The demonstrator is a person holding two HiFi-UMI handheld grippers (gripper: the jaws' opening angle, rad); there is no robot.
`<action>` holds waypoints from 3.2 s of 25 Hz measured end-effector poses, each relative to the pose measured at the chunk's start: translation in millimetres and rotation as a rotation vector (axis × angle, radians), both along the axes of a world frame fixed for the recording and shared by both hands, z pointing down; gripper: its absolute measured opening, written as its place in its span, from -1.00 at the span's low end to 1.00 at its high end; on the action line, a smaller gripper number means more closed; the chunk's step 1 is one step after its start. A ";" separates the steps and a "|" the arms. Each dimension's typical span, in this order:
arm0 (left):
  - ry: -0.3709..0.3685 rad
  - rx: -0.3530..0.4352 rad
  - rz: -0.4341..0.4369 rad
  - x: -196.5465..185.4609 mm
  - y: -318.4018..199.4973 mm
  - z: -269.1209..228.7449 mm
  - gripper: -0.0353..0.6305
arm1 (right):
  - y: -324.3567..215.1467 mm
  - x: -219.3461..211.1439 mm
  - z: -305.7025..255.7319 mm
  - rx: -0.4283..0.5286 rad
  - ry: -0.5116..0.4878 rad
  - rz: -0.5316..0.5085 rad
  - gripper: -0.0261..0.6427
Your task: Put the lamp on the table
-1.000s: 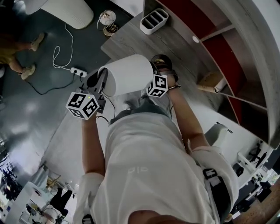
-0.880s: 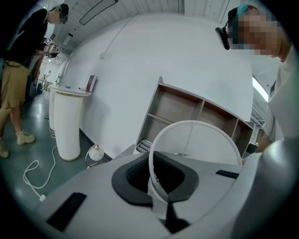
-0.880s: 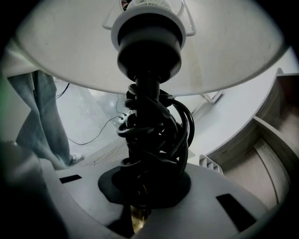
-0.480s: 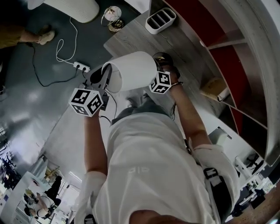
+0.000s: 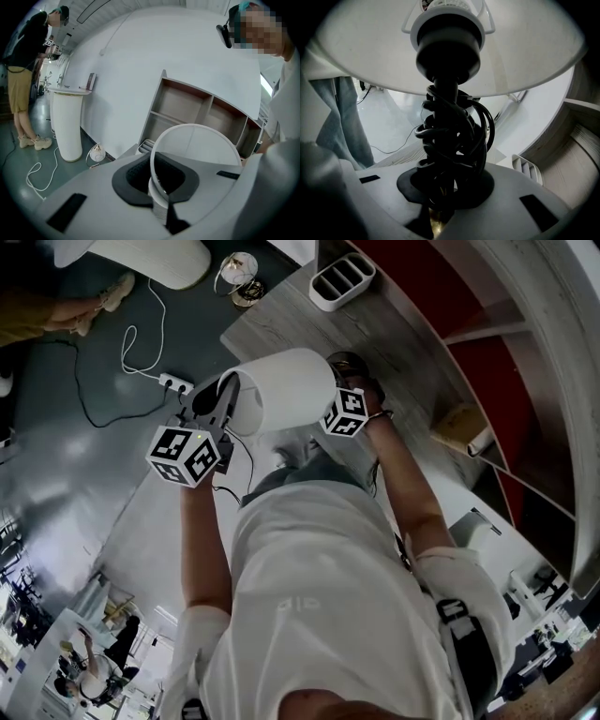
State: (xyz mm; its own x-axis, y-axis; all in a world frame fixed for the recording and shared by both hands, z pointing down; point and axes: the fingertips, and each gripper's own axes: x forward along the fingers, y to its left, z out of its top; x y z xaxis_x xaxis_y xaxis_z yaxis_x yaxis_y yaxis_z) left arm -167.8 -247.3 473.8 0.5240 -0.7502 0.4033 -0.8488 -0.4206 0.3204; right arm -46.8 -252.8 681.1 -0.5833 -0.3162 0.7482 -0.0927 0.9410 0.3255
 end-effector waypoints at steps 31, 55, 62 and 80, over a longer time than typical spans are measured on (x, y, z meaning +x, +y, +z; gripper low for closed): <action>-0.038 -0.036 0.093 69.9 -26.7 -26.5 -0.82 | -1.8 113.2 -36.8 -0.024 -0.016 0.285 -0.31; -0.044 -0.044 0.257 158.0 -43.1 -49.5 -0.75 | 24.3 213.8 -128.9 0.132 -0.083 0.772 -0.78; -0.072 -0.049 0.274 184.7 -42.8 -54.3 -0.71 | 44.1 233.3 -147.3 0.159 -0.100 0.839 -0.78; -0.104 -0.011 0.293 230.1 -43.3 -59.9 -0.56 | 84.2 270.0 -171.4 0.179 -0.185 0.957 -0.78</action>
